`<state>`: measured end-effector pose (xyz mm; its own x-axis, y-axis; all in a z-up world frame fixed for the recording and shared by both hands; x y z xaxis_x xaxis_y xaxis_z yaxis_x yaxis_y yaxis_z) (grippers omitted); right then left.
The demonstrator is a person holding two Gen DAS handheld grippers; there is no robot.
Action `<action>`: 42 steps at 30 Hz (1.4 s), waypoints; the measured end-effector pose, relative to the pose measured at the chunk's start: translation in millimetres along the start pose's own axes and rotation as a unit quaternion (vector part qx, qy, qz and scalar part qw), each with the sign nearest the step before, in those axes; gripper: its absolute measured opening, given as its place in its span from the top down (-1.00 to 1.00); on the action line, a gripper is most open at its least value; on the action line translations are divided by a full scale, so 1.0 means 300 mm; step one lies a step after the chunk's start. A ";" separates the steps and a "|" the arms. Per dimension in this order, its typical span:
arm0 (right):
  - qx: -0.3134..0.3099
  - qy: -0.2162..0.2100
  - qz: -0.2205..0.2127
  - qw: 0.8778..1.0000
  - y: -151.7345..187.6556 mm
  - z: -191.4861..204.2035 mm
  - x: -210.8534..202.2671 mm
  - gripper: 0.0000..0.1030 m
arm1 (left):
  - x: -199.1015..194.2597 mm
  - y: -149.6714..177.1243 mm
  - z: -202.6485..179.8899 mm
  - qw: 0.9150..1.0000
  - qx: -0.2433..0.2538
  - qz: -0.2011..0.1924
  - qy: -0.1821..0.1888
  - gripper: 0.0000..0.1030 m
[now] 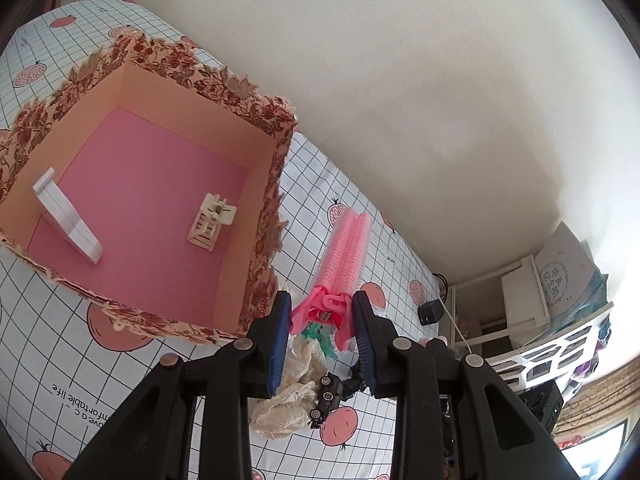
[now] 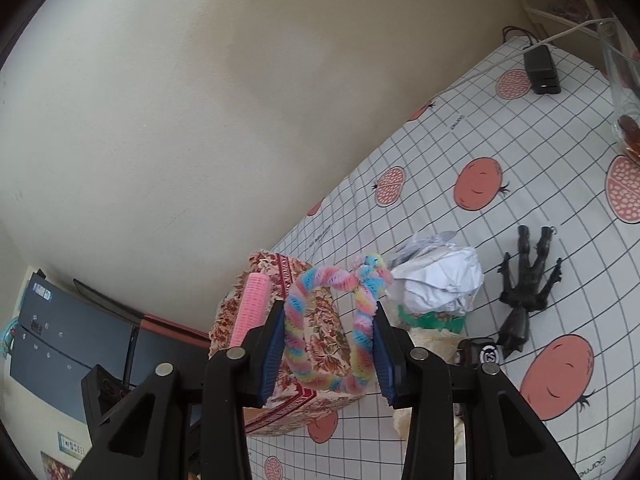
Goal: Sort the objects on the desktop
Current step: 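Carry the pink roller and rainbow hair tie with both tools over the pink box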
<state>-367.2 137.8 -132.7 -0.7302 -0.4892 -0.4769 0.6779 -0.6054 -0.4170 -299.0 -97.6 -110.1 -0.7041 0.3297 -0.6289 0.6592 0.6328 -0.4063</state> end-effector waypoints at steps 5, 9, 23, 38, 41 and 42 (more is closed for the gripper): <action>-0.029 -0.038 0.013 0.999 0.038 0.097 0.033 0.18 | -0.062 -0.056 0.046 0.999 -0.018 -0.030 -0.002 0.37; -0.045 -0.060 0.020 0.997 0.065 0.160 0.055 0.15 | -0.103 -0.091 0.106 0.998 -0.042 -0.052 -0.019 0.37; -0.073 -0.090 0.050 0.992 0.182 0.271 0.140 0.15 | -0.227 -0.168 0.286 0.983 -0.076 -0.119 -0.119 0.37; -0.092 -0.098 0.066 0.989 0.274 0.320 0.214 0.13 | -0.252 -0.184 0.394 0.976 -0.107 -0.116 -0.150 0.37; -0.096 -0.101 0.069 0.988 0.292 0.332 0.227 0.13 | -0.253 -0.183 0.402 0.975 -0.111 -0.115 -0.151 0.37; -0.096 -0.102 0.070 0.988 0.298 0.335 0.230 0.13 | -0.251 -0.185 0.406 0.975 -0.112 -0.114 -0.151 0.37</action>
<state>-365.4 -13.2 -125.2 -0.6169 -0.6875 -0.3832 0.7626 -0.4018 -0.5069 -250.3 -242.9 -121.0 -0.6929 -0.0381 -0.7200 0.3968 0.8136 -0.4249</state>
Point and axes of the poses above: each gripper's, at about its wrist camera, not at the fingertips, and x roughly the way its jaws point, z to its left, y to its underside, the point moved 8 cm from there along x, roughly the way its jaws point, and after that the axes turned 4 degrees about -z, right-handed, at the moved point
